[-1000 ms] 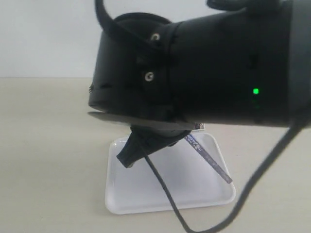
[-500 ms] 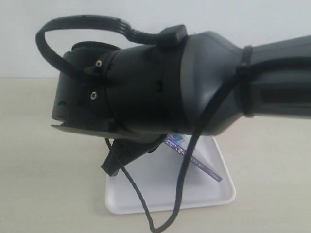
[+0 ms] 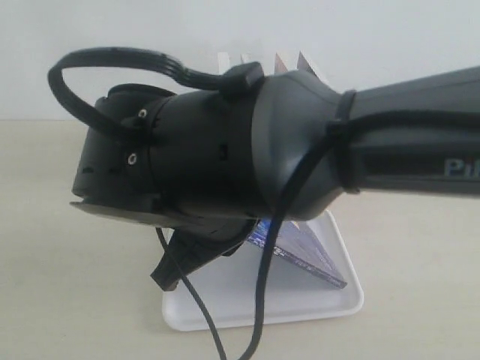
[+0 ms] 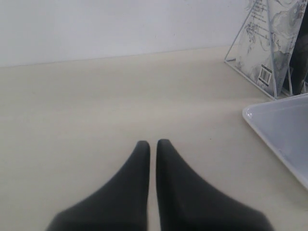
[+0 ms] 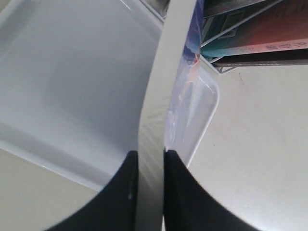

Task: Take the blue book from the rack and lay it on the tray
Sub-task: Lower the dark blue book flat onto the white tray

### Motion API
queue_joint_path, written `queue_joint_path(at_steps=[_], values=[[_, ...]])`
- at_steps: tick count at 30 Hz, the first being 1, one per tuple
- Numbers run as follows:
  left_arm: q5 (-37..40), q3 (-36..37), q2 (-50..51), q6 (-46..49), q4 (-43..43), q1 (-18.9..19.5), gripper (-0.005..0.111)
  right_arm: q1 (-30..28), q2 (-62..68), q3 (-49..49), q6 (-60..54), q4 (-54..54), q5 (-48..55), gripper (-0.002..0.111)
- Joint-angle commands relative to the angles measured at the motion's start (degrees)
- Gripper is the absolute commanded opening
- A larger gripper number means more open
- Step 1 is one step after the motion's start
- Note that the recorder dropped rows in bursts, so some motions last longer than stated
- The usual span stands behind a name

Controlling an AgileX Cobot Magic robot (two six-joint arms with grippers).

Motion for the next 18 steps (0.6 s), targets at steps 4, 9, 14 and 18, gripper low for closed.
queue_joint_path(at_steps=[4,9,14,18], values=[[-0.88,-0.19,-0.18,-0.39,0.05,-0.02,0.005,0.02,1.35,0.12,-0.10,4.73,0.07,0.002],[-0.88,-0.19,-0.18,-0.39,0.05,-0.02,0.005,0.02,1.47,0.12,1.04,4.86,0.07,0.039],[-0.88,-0.19,-0.18,-0.39,0.05,-0.02,0.005,0.02,1.47,0.12,4.58,4.86,-3.31,0.062],[-0.88,-0.19,-0.18,-0.39,0.05,-0.02,0.005,0.02,1.36,-2.35,5.43,6.63,-2.68,0.062]])
